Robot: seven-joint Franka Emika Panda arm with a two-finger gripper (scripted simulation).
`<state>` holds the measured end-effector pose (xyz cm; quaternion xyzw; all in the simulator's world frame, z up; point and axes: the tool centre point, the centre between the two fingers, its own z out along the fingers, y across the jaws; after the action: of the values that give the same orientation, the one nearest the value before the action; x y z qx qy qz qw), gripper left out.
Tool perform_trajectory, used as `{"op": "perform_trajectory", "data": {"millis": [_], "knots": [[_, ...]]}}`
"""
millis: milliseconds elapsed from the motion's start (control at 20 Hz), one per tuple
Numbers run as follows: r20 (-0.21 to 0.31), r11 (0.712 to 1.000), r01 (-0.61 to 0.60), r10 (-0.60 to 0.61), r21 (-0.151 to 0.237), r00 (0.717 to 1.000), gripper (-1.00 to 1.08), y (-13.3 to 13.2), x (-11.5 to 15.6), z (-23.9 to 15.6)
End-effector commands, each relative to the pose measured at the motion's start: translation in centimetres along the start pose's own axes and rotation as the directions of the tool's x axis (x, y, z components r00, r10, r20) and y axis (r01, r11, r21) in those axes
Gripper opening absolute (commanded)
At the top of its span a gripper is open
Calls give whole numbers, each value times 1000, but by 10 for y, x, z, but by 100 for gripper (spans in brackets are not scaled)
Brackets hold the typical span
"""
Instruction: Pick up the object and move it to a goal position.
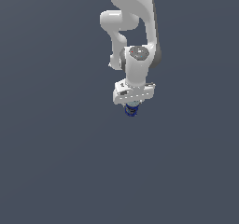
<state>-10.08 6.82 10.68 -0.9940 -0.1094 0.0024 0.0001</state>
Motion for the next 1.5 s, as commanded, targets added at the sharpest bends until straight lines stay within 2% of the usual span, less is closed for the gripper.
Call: {"op": "perform_trajectory", "data": {"millis": [0, 1450], "knots": [[-5, 1000, 0, 0, -1, 1000, -100, 4, -1, -18], [-5, 1000, 0, 0, 1, 1000, -100, 79, -29, -291]]}}
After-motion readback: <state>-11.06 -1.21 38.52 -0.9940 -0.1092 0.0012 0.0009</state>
